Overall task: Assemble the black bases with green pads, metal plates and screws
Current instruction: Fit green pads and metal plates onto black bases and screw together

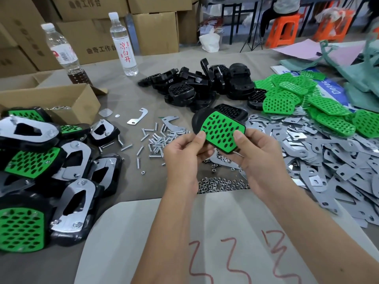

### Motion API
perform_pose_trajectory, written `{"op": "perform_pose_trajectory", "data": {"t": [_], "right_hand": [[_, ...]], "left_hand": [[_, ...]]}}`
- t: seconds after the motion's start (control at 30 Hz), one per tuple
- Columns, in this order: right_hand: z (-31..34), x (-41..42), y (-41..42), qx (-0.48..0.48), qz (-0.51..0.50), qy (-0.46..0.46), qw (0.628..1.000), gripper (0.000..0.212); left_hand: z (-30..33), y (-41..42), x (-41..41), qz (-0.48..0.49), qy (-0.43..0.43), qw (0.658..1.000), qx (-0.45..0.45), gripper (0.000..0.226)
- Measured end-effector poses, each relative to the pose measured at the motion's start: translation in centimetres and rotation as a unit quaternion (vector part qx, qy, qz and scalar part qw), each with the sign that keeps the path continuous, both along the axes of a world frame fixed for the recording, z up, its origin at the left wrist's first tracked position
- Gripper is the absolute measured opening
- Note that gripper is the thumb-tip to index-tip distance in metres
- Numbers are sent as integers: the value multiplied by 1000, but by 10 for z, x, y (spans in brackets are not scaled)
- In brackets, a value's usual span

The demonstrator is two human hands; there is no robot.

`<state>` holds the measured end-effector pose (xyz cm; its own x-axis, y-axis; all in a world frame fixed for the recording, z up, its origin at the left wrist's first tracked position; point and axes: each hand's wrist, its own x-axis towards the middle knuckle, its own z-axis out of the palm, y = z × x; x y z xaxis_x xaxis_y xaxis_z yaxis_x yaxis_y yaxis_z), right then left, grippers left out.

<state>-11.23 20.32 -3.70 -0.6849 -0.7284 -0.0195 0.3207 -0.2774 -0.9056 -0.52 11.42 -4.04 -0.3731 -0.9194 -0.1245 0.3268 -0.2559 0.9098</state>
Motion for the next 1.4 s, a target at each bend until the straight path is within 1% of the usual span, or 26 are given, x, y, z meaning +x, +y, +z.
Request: {"op": "perform_pose_trajectory", "data": {"t": [0.17, 0.2, 0.23, 0.27, 0.3, 0.33, 0.37, 0.4, 0.43, 0.47, 0.5, 0.6, 0.63, 0.67, 0.7, 0.77, 0.8, 0.83, 0.9, 0.97, 1.0, 1.03, 1.1, 1.23, 1.3, 1.4], "right_hand": [[1, 14, -18, 12, 82, 73, 994, 3], [1, 18, -23, 19, 96, 104, 990, 5], [0, 20, -28, 43, 98, 172, 979, 8], [-1, 21, -33, 77, 85, 288, 951, 8], [-2, 23, -39, 110, 74, 426, 895, 6], [-2, 28, -45, 132, 84, 542, 825, 4], [-2, 35, -52, 149, 109, 625, 759, 8], [-2, 43, -60, 171, 139, 674, 705, 17], [-2, 50, -68, 195, 159, 705, 663, 26], [-3, 56, -74, 218, 163, 728, 629, 32], [-2, 60, -78, 231, 160, 742, 609, 33], [3, 61, -80, 247, 158, 759, 582, 24], [4, 58, -77, 246, 159, 757, 584, 18], [5, 54, -72, 238, 155, 739, 611, 11], [6, 49, -66, 228, 142, 700, 661, 6], [7, 36, -50, 188, 82, 583, 786, 7], [7, 30, -42, 158, 40, 524, 836, 9], [8, 24, -34, 137, 9, 472, 871, 12], [8, 17, -20, 107, 5, 371, 922, 22], [6, 18, -11, 87, 42, 269, 958, 31], [4, 19, -9, 86, 50, 239, 966, 31], [2, 18, -8, 83, 46, 236, 967, 29], [-2, 15, -9, 79, 14, 281, 956, 23], [-3, 11, -11, 114, -60, 388, 913, 18], [-3, 10, -9, 121, -72, 455, 879, 11], [2, 7, -7, 149, -78, 585, 793, 10]], "left_hand": [[7, -17, 17, 111, 35, 992, 54, 25], [9, -23, 24, 141, 35, 988, 44, 27], [11, -31, 34, 176, 31, 983, 26, 29], [13, -38, 44, 213, 26, 977, 4, 34], [15, -45, 53, 245, 22, 969, -16, 35], [16, -50, 61, 271, 24, 962, -27, 33], [16, -54, 67, 288, 32, 957, -29, 30], [15, -57, 70, 297, 41, 954, -26, 26], [14, -59, 71, 300, 44, 953, -24, 25], [13, -60, 72, 300, 41, 953, -25, 24], [11, -60, 71, 299, 35, 953, -27, 24], [6, -61, 69, 301, -5, 953, -24, 25], [5, -60, 68, 302, -24, 953, -23, 25], [4, -60, 66, 300, -42, 953, -22, 25], [4, -58, 64, 288, -56, 956, -24, 24], [3, -53, 57, 240, -91, 966, -41, 24], [3, -50, 53, 205, -112, 971, -55, 24], [3, -45, 48, 167, -130, 975, -70, 24], [3, -37, 39, 104, -163, 976, -104, 24], [3, -30, 32, 74, -188, 970, -137, 24], [3, -26, 29, 68, -193, 968, -148, 23], [3, -24, 27, 61, -197, 965, -159, 22], [3, -18, 25, 41, -201, 962, -178, 21], [3, -11, 21, 14, -202, 957, -209, 22], [4, -9, 19, 7, -202, 953, -226, 24], [3, -8, 21, -34, -222, 943, -246, 29]]}}
